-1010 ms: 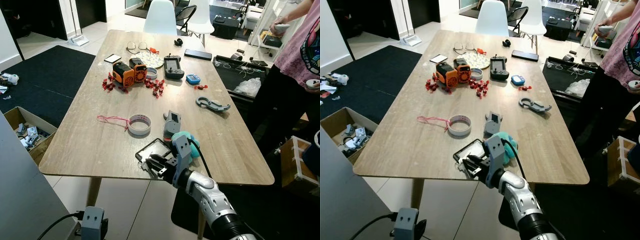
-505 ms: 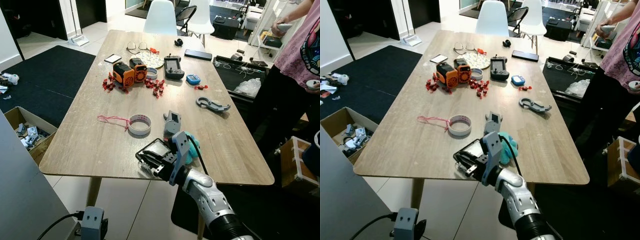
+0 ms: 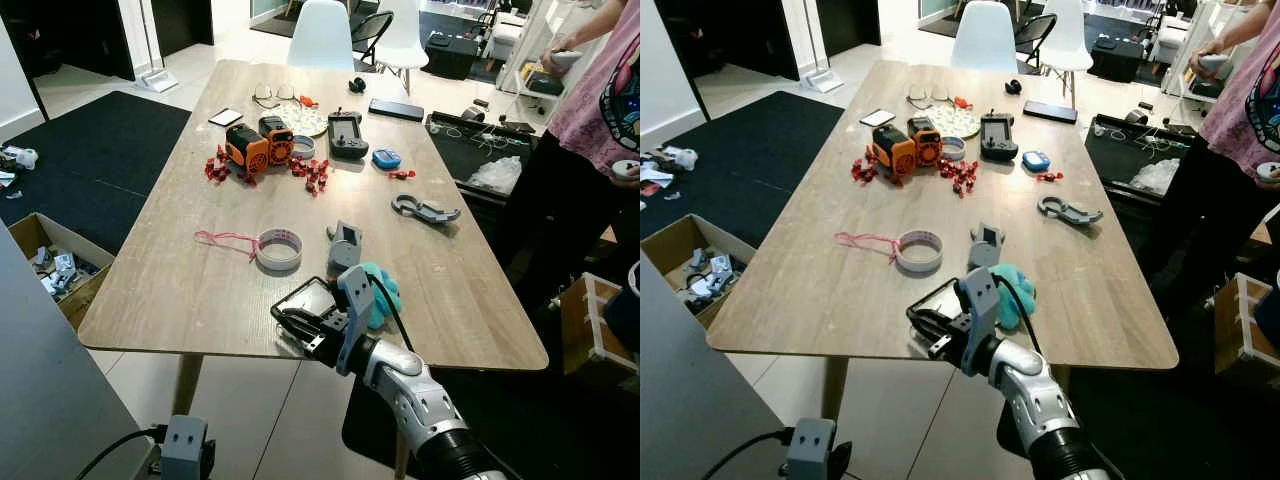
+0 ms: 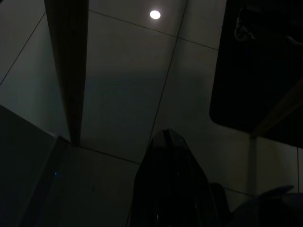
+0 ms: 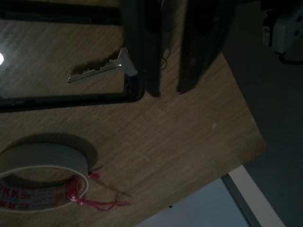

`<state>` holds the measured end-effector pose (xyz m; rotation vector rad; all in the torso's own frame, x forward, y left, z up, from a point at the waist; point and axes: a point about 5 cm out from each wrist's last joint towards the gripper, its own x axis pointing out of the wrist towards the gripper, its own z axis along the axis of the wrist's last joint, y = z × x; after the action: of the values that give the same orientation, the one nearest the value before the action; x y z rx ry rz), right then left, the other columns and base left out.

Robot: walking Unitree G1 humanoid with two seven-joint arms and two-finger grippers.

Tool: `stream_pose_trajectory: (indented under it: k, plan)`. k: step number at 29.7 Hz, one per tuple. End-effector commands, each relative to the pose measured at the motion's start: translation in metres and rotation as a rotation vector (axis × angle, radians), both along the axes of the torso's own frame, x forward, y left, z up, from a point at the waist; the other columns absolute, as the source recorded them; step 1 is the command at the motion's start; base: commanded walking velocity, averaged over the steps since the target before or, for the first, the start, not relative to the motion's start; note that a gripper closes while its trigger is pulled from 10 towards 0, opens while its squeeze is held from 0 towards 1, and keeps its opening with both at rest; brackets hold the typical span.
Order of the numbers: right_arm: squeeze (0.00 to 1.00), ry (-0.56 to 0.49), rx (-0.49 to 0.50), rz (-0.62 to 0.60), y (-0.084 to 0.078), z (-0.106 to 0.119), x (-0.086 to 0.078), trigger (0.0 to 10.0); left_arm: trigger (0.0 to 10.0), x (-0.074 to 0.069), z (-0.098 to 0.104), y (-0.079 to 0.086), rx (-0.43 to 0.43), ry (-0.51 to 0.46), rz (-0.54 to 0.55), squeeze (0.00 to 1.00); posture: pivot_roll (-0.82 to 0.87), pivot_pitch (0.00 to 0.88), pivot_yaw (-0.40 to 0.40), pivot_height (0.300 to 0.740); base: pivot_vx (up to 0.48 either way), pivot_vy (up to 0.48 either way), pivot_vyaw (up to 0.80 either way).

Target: Hang keys on a hook

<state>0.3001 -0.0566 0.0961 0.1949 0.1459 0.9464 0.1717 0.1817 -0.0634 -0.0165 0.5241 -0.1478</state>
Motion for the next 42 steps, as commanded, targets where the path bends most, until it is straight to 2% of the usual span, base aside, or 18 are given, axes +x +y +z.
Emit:
stream_pose_trajectory:
  k: [1,2,3,5,6,32,33,34,36,37,38,39,42]
  plan:
    - [0.73,0.031,-0.019,-0.012,-0.0039,-0.0076,-0.0022,10.0,10.0,-0.0046,-0.0023,-0.0012,-0.006,0.011,0.006,0.00,0.06,0.091,-0.081,0.740,0.000,0.000,0.00]
    - [0.73,0.031,-0.019,-0.012,-0.0039,-0.0076,-0.0022,10.0,10.0,-0.0046,-0.0023,-0.0012,-0.006,0.011,0.006,0.00,0.06,0.091,-0.081,0.740,0.000,0.000,0.00]
    - [0.42,0.028,-0.027,-0.019,-0.0041,-0.0080,-0.0018,10.0,10.0,-0.0046,-0.0022,-0.0012,-0.006,0.010,0.007,0.00,0.06,0.095,-0.083,0.740,0.000,0.000,0.00]
    - [0.42,0.026,-0.032,-0.023,-0.0041,-0.0083,-0.0015,10.0,10.0,-0.0045,-0.0022,-0.0012,-0.005,0.010,0.007,0.00,0.06,0.095,-0.083,0.740,0.000,0.000,0.00]
    - [0.00,0.027,-0.037,-0.025,-0.0036,-0.0090,-0.0013,10.0,10.0,-0.0043,-0.0021,-0.0015,-0.006,0.009,0.008,0.00,0.07,0.096,-0.083,0.740,0.000,0.000,0.00]
    - [0.00,0.069,-0.069,-0.013,0.0013,-0.0168,-0.0006,10.0,10.0,-0.0034,-0.0016,0.0000,-0.007,0.008,0.013,0.00,0.07,0.102,-0.079,0.740,0.000,0.000,0.00]
    - [0.00,0.071,-0.067,-0.014,0.0011,-0.0166,-0.0002,9.2,10.0,-0.0033,-0.0016,0.0000,-0.006,0.007,0.013,0.00,0.07,0.103,-0.079,0.740,0.000,0.000,0.00]
    - [0.00,0.074,-0.062,-0.014,0.0008,-0.0164,0.0001,4.5,10.0,-0.0031,-0.0015,0.0001,-0.007,0.007,0.013,0.00,0.07,0.102,-0.080,0.740,0.000,0.000,0.00]
    - [0.00,0.076,-0.059,-0.014,0.0007,-0.0163,0.0003,4.5,10.0,-0.0031,-0.0015,0.0001,-0.007,0.007,0.014,0.00,0.07,0.102,-0.080,0.740,0.000,0.000,0.00]
    - [0.00,0.078,-0.057,-0.014,0.0006,-0.0163,0.0004,3.1,10.0,-0.0030,-0.0015,0.0001,-0.007,0.007,0.014,0.00,0.07,0.103,-0.080,0.740,0.000,0.000,0.00]
    - [0.00,0.079,-0.056,-0.014,0.0005,-0.0163,0.0005,1.0,10.0,-0.0028,-0.0015,0.0002,-0.007,0.008,0.014,0.00,0.07,0.103,-0.080,0.740,0.000,0.000,0.00]
    - [0.00,0.080,-0.054,-0.014,0.0004,-0.0162,0.0005,0.0,10.0,-0.0028,-0.0015,0.0001,-0.007,0.008,0.014,0.00,0.07,0.103,-0.080,0.740,0.000,0.000,0.00]
    - [0.00,0.080,-0.052,-0.014,0.0001,-0.0159,0.0007,0.0,10.0,-0.0027,-0.0015,0.0002,-0.007,0.008,0.014,0.00,0.07,0.103,-0.079,0.740,0.000,0.000,0.00]
